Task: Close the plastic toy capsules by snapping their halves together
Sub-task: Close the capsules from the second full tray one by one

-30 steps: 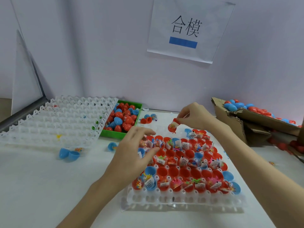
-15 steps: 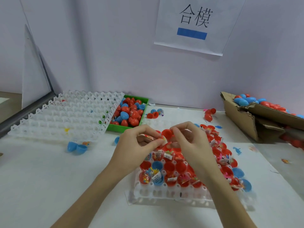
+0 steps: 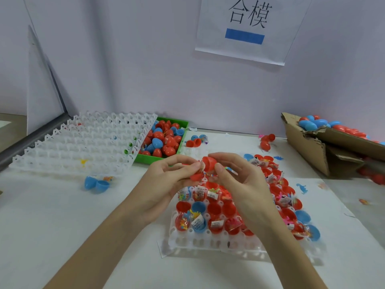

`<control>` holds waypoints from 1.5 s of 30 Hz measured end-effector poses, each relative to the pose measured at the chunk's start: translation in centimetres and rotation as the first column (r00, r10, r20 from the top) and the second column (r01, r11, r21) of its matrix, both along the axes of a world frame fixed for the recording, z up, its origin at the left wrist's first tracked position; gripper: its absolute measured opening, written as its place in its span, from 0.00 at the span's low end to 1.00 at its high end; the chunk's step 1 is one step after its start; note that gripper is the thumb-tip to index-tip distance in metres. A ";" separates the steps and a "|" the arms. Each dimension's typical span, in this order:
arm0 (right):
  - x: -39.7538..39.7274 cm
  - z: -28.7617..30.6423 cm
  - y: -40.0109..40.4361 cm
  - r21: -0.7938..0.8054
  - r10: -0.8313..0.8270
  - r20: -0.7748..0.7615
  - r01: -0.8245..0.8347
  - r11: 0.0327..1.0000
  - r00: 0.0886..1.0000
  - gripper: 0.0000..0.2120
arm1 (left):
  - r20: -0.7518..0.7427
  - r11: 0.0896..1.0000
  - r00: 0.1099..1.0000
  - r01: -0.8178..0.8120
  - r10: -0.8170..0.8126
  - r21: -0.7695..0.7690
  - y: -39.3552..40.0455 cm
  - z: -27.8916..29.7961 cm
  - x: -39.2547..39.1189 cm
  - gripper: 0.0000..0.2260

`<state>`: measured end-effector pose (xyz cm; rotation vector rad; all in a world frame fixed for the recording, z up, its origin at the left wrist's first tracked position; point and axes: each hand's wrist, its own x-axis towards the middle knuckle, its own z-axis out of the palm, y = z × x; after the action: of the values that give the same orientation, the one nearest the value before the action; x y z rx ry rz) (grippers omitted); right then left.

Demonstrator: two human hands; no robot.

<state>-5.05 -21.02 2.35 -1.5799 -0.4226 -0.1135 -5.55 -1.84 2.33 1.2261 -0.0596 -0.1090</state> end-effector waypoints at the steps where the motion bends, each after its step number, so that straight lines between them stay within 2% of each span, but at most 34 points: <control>1: 0.0 0.0 0.0 -0.011 0.007 0.014 -0.007 1.000 1.000 0.09 | 0.014 0.999 1.000 -0.008 0.008 0.039 0.0 0.0 0.0 0.14; 4: -0.2 -0.1 0.6 -0.163 -0.024 0.159 0.050 0.985 0.987 0.10 | 0.129 0.962 0.987 -0.123 0.094 0.243 -0.1 0.0 -0.2 0.11; 6: -0.2 -0.5 1.0 -0.230 -0.066 0.232 0.121 0.966 0.970 0.11 | 0.200 0.934 0.970 -0.192 0.135 0.300 -0.1 0.0 -0.3 0.10; 9: -0.3 -0.7 1.1 -0.168 -0.136 0.229 0.177 0.970 0.964 0.11 | 0.244 0.926 0.962 -0.202 0.126 0.318 -0.3 0.1 -0.4 0.07; 12: -0.4 -0.5 0.8 -0.055 -0.132 0.123 0.140 0.989 0.984 0.11 | 0.322 0.897 0.936 -0.257 0.140 0.360 -0.7 0.1 -0.6 0.08; 15: -0.6 -0.3 0.7 0.064 -0.057 -0.009 0.057 0.996 0.998 0.10 | 0.429 0.866 0.882 -0.361 0.197 0.345 -1.1 0.1 -0.8 0.09; 20: -0.8 0.0 1.0 0.163 0.009 -0.073 0.003 0.987 0.997 0.10 | 0.508 0.861 0.828 -0.421 0.237 0.285 -1.4 0.4 -1.1 0.11; 25: -0.9 0.2 0.9 0.148 0.018 -0.025 -0.014 0.989 1.000 0.09 | 0.525 0.891 0.832 -0.364 0.180 0.272 -1.4 0.5 -1.2 0.17; 32: -1.2 0.5 1.1 0.100 0.015 0.039 -0.019 0.995 0.999 0.09 | 0.590 0.871 0.778 -0.427 0.216 0.244 -1.6 0.7 -1.7 0.18; 37: -1.2 0.3 1.2 0.176 0.056 -0.054 -0.046 0.983 0.997 0.10 | 0.635 0.852 0.738 -0.468 0.230 0.235 -1.8 0.9 -1.9 0.17; 45: -1.4 0.1 1.6 0.190 0.023 0.010 -0.025 0.982 1.000 0.10 | 0.640 0.846 0.718 -0.496 0.272 0.197 -2.0 0.6 -1.8 0.16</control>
<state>-6.42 -19.42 2.41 -1.3868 -0.4241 -0.1373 -7.37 -3.80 2.92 1.5774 -0.3371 0.6823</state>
